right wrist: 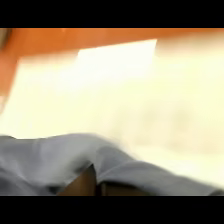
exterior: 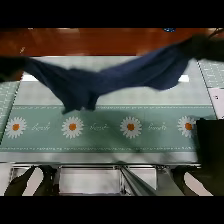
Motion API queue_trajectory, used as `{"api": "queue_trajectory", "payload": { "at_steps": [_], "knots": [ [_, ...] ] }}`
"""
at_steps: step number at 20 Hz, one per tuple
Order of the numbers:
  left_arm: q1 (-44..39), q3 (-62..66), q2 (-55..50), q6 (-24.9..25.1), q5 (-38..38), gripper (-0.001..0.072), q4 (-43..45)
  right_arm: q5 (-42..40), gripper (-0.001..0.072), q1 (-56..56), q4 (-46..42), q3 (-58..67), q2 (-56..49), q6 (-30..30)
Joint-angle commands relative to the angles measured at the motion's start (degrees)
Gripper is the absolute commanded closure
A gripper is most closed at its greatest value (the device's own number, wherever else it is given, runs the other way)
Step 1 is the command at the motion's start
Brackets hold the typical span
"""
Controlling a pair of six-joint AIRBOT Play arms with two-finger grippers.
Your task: Fold the shirts.
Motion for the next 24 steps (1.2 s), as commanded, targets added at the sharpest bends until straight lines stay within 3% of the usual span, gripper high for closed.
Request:
{"api": "queue_trajectory", "payload": {
  "at_steps": [1, 3, 7, 11, 14, 16, 20, 22, 24],
  "knots": [
    [1.8, 17.0, 6.7, -3.3, 11.0, 0.0690, -0.4, 6.6, 0.0686, -6.3, -2.5, 14.4, 6.9, 1.0],
    [3.0, 23.4, 10.0, -5.3, 13.3, 0.0690, 5.2, 8.4, 0.0686, -7.1, -4.9, 16.4, 11.6, 1.0],
    [3.5, 28.9, 17.8, -11.5, 15.7, 0.0690, 26.3, 12.8, 0.0685, -7.1, -17.1, 16.5, 21.2, 4.9],
    [-6.3, 28.8, 23.2, -21.0, 13.0, 0.0690, 52.6, 24.1, 0.0685, -7.1, -27.2, 16.4, 26.6, 7.3],
    [-14.3, 27.3, 24.9, -28.0, 5.4, 0.0690, 69.2, 28.0, 0.0685, -7.0, -28.6, 11.9, 29.8, 10.2],
    [-17.1, 23.4, 24.9, -28.9, 0.2, 0.0690, 71.2, 29.6, 0.0685, -7.0, -26.0, 6.2, 31.0, 11.2],
    [-18.0, 8.1, 23.1, -29.3, -9.0, 0.0690, 65.0, 30.4, 0.0686, -7.0, -16.0, -13.0, 32.1, 10.7],
    [-18.0, -1.6, 20.5, -29.3, -8.2, 0.0690, 61.7, 25.2, 0.0686, -7.0, -16.3, -23.4, 31.8, 8.9],
    [-18.0, -9.9, 15.4, -29.3, -2.4, 0.0690, 60.5, 17.0, 0.0685, -7.0, -16.4, -32.3, 29.2, 7.1]
  ]
}}
